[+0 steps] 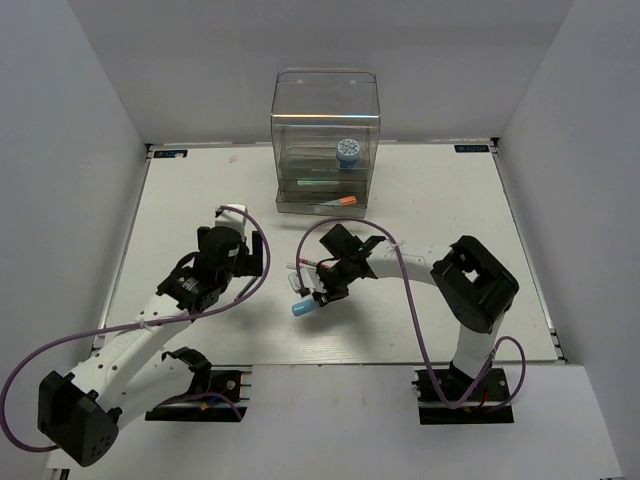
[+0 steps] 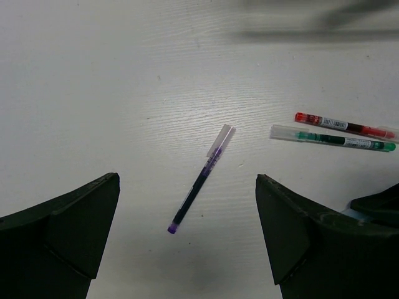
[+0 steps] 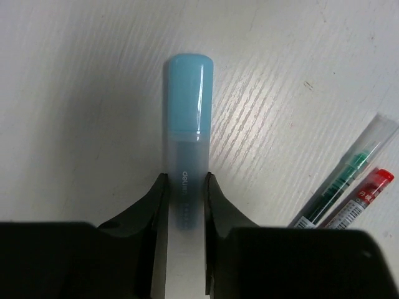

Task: Sort the stationery into containers
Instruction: Pick up the pen from the center of the board, then place the pen in the drawer.

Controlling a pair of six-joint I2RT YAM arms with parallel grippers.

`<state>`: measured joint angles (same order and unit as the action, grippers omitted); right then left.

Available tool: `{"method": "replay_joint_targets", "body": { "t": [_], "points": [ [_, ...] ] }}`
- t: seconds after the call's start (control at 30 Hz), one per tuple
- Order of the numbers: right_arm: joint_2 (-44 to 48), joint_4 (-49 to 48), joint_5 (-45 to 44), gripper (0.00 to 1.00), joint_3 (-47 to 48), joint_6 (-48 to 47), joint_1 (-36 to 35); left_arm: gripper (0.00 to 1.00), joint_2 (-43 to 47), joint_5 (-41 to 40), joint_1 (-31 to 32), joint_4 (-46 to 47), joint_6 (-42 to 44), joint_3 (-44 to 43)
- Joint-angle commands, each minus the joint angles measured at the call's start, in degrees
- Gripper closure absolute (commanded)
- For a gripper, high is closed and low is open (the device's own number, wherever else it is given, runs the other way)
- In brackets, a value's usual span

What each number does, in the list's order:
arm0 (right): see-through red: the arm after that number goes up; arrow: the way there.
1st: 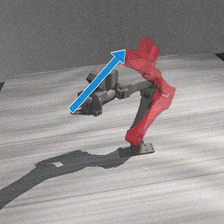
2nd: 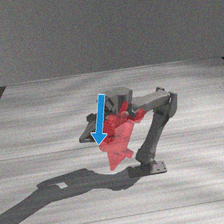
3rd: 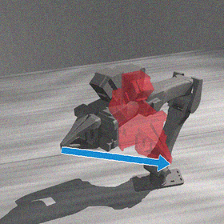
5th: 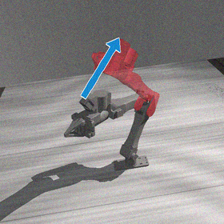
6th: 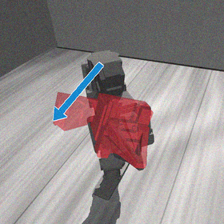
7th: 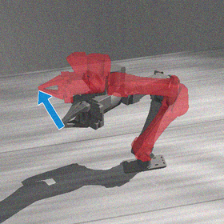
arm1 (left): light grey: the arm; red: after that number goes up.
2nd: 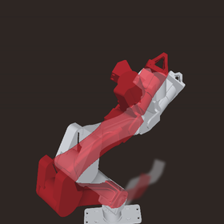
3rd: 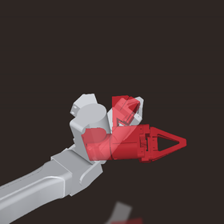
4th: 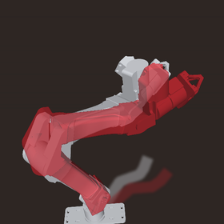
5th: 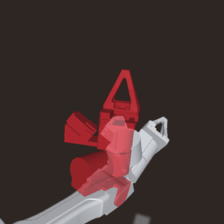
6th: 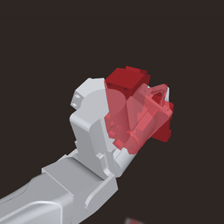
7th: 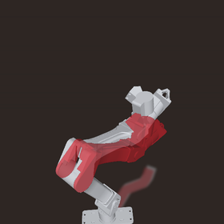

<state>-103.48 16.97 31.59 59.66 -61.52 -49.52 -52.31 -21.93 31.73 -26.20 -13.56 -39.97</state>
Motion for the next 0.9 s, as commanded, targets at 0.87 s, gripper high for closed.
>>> {"method": "replay_joint_targets", "body": {
  "t": [0.87],
  "points": [
    [7.51,-20.22,-38.10,1.00,12.22,4.30,8.65,0.04,-5.69,10.16,-0.08,2.02,2.49,0.59]
  ]
}}
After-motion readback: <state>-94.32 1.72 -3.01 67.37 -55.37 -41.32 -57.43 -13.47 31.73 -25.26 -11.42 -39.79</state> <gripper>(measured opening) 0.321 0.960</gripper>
